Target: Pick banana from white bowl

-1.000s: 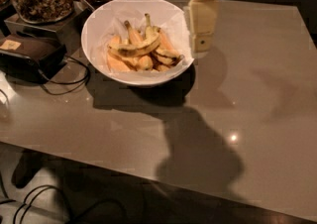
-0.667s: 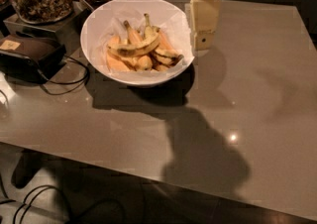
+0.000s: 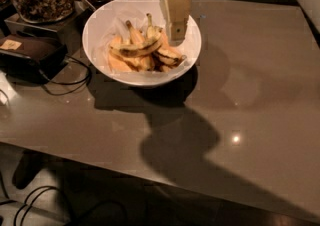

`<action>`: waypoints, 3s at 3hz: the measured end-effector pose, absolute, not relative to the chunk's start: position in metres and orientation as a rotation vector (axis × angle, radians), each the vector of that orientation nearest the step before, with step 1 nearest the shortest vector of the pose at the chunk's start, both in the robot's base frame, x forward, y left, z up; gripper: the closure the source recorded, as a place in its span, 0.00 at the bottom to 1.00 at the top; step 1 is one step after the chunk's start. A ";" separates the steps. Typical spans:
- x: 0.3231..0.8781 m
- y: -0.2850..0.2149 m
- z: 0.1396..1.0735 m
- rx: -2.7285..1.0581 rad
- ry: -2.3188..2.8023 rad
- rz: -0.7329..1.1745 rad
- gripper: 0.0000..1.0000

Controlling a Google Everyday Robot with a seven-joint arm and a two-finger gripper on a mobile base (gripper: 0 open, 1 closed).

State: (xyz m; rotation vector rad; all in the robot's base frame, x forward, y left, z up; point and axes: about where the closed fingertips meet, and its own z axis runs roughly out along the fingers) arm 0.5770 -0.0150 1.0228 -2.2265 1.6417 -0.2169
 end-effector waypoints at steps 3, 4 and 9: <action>0.611 0.036 0.987 -2.329 1.584 -0.098 0.16; 0.613 0.038 0.974 -2.341 1.599 -0.069 0.19; 0.625 0.027 0.943 -2.375 1.659 -0.038 0.41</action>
Offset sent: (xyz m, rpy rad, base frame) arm 0.0272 0.0463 -0.0448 -0.0507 0.1791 0.1063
